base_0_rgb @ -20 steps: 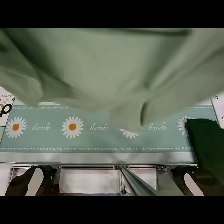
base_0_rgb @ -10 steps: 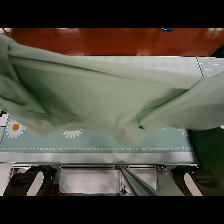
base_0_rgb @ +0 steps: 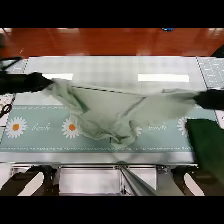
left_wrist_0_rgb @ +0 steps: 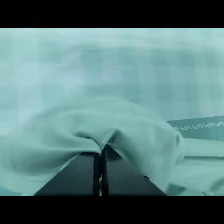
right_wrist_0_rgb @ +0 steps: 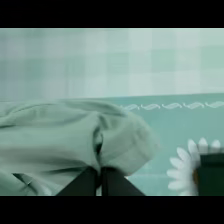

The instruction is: Fold the shirts.

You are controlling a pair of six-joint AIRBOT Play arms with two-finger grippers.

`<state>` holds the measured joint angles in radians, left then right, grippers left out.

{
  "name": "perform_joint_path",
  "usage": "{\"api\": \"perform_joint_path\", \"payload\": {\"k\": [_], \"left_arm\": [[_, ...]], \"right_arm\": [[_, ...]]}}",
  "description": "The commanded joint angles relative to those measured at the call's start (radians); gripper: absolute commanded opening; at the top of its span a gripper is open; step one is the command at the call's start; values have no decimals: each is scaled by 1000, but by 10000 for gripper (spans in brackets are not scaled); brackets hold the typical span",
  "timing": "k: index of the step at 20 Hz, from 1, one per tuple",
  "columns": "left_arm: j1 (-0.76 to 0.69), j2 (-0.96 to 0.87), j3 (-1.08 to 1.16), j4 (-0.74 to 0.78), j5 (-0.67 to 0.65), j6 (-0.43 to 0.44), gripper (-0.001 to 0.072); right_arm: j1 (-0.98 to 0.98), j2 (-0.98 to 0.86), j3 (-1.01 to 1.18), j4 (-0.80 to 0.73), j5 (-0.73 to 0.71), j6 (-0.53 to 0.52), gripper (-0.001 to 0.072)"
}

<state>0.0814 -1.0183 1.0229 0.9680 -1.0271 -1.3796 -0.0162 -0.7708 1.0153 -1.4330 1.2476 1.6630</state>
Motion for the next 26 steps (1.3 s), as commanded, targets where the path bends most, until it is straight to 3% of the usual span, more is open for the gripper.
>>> {"api": "perform_joint_path", "payload": {"k": [1, 5, 6, 7, 8, 11, 14, 20, 26], "left_arm": [[-1, -346, 68, -164, 66, 68, 16], [4, -615, 258, -191, 29, 67, 17], [8, -642, 290, -191, 28, 57, 68], [16, -655, 311, -190, 28, 43, 345], [29, -657, 323, -181, 18, 40, 510], [117, -632, 357, -126, -205, 33, 511], [180, -482, 153, -82, -328, 32, 509], [104, -59, -523, -133, -261, 15, 509], [-139, -72, -668, -365, -62, -14, 509]], "right_arm": [[0, -290, -45, 51, -283, -24, 21], [-1, -607, 79, 151, -337, -26, 21], [-2, -663, 118, 175, -333, -27, 21], [-2, -703, 156, 185, -323, -27, 21], [-2, -734, 194, 186, -312, -27, 21], [-24, -759, 277, 200, -277, -27, 21], [-65, -752, 300, 229, -199, -40, 21], [-69, -753, 299, 232, -127, -89, 21], [-69, -753, 299, 251, -98, -111, 21]]}}
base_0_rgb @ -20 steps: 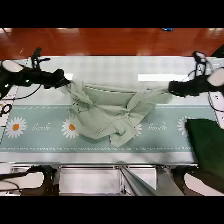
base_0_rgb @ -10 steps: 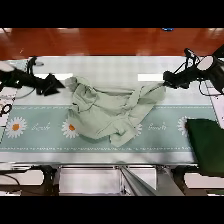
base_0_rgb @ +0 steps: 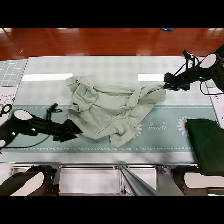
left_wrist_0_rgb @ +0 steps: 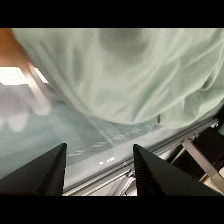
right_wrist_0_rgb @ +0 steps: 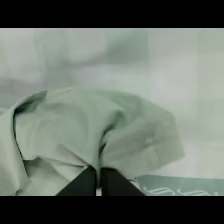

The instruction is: Fold the shirts.

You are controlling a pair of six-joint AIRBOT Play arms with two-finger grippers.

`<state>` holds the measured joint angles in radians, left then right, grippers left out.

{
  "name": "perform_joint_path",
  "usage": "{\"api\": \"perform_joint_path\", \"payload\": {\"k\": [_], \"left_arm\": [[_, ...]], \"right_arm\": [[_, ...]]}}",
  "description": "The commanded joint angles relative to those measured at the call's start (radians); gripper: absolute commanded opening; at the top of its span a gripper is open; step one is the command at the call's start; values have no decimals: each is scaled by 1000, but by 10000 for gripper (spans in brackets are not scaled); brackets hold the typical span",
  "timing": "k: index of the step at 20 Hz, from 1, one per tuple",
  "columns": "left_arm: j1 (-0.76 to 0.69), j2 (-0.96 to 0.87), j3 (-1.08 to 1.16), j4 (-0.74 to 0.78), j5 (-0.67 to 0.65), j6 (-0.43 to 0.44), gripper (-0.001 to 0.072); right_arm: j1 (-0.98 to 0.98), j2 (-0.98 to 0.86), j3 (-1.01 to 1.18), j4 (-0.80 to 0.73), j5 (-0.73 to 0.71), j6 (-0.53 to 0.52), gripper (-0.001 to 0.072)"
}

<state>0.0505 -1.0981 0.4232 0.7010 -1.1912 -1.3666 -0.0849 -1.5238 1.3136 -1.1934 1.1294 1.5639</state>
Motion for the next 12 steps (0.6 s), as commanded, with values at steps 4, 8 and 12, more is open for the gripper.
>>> {"api": "perform_joint_path", "payload": {"k": [4, 8, 12], "left_arm": [[-227, -69, -64, -155, 237, -29, 509], [-325, -144, -64, -332, 429, 14, 508], [-364, -155, -18, -441, 541, 98, 23]], "right_arm": [[0, 0, 1, 14, 24, -18, 21], [16, 0, 1, 19, 34, -16, 21], [41, 0, 1, 60, 42, -16, 22]]}}
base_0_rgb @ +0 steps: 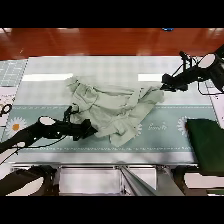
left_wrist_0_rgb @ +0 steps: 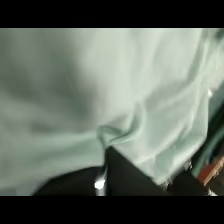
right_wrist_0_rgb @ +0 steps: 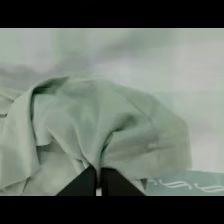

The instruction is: Fold the shirts.

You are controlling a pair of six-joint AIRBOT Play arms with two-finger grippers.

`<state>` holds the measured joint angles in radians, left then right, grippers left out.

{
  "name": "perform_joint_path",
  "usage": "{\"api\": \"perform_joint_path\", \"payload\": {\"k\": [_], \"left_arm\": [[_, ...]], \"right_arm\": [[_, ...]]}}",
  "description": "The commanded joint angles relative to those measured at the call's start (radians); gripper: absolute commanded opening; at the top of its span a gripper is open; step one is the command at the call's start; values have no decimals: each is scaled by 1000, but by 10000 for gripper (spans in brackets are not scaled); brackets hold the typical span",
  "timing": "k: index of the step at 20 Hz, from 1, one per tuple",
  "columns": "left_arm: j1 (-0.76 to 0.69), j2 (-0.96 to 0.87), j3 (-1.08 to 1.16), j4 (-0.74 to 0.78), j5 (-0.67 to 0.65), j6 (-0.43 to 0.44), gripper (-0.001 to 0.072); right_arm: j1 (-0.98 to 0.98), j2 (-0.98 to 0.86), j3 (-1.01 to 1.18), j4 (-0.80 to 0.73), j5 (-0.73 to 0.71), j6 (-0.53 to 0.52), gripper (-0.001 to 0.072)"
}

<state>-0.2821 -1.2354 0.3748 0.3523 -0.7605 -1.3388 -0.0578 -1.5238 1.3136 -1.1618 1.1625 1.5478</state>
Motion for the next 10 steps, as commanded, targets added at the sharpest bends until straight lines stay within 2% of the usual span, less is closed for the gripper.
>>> {"api": "perform_joint_path", "payload": {"k": [1, 4, 7, 10], "left_arm": [[-9, -18, 79, -92, 96, 110, 16], [138, -13, 297, -91, -75, 198, 15], [337, 37, 573, -91, -247, 201, 15], [516, 108, 861, -91, -340, 170, 15]], "right_arm": [[18, 1, 2, 44, 16, 0, 22], [12, 43, 6, 58, 47, 0, 22], [-11, 141, 92, 50, 74, 0, 22], [-23, 254, 275, 24, 86, -2, 22]]}}
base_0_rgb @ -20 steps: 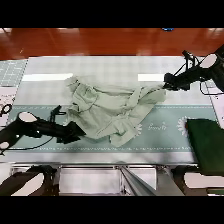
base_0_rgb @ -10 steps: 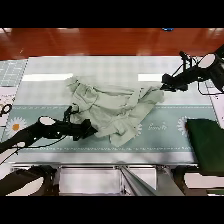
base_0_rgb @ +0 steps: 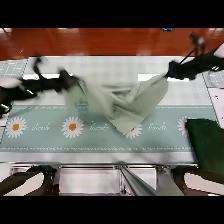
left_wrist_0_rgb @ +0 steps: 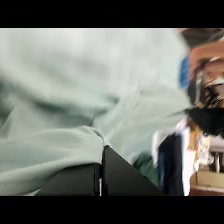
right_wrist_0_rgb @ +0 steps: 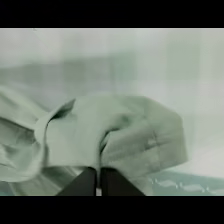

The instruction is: Fold the shirts.

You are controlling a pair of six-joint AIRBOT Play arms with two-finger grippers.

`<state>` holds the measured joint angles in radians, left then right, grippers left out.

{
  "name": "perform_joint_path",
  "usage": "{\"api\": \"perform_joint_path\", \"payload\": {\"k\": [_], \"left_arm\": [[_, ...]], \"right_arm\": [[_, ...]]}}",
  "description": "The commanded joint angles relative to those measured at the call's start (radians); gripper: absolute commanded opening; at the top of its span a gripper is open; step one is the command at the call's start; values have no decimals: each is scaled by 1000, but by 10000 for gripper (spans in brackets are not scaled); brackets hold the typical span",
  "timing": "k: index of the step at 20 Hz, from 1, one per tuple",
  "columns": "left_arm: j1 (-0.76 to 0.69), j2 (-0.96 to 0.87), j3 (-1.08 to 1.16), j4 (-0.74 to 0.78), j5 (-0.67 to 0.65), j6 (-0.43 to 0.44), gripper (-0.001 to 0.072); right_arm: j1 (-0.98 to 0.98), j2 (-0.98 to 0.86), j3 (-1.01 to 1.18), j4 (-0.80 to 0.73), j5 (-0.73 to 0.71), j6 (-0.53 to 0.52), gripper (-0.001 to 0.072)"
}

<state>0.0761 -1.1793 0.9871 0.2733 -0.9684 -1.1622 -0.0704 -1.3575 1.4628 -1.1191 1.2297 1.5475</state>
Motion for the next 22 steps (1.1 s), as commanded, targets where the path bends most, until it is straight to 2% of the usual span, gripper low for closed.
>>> {"api": "perform_joint_path", "payload": {"k": [1, 5, 9, 11, 13, 16, 18, 21, 22], "left_arm": [[213, 73, 352, -12, -157, -22, 15], [376, 140, 690, -11, -230, -59, 15], [518, 247, 863, -11, -229, -66, 15], [538, 306, 908, 6, -229, -66, 15], [510, 360, 951, 89, -228, -79, 15], [375, 452, 1002, 383, -227, -152, 15], [234, 537, 1003, 656, -239, -206, 15], [56, 636, 1002, 1116, -366, -417, 15], [8, 654, 990, 1207, -406, -444, 15]], "right_arm": [[-10, 123, 187, -20, 19, -6, 22], [-10, 285, 391, -24, 23, -19, 22], [-10, 460, 509, -92, 47, -19, 22], [-10, 550, 514, -126, 58, -19, 22], [-10, 629, 514, -153, 86, -18, 22], [-10, 704, 514, -155, 164, -14, 22], [-10, 731, 514, -156, 243, -14, 22], [-10, 758, 514, -157, 339, 10, 22], [-10, 763, 513, -162, 362, 27, 22]]}}
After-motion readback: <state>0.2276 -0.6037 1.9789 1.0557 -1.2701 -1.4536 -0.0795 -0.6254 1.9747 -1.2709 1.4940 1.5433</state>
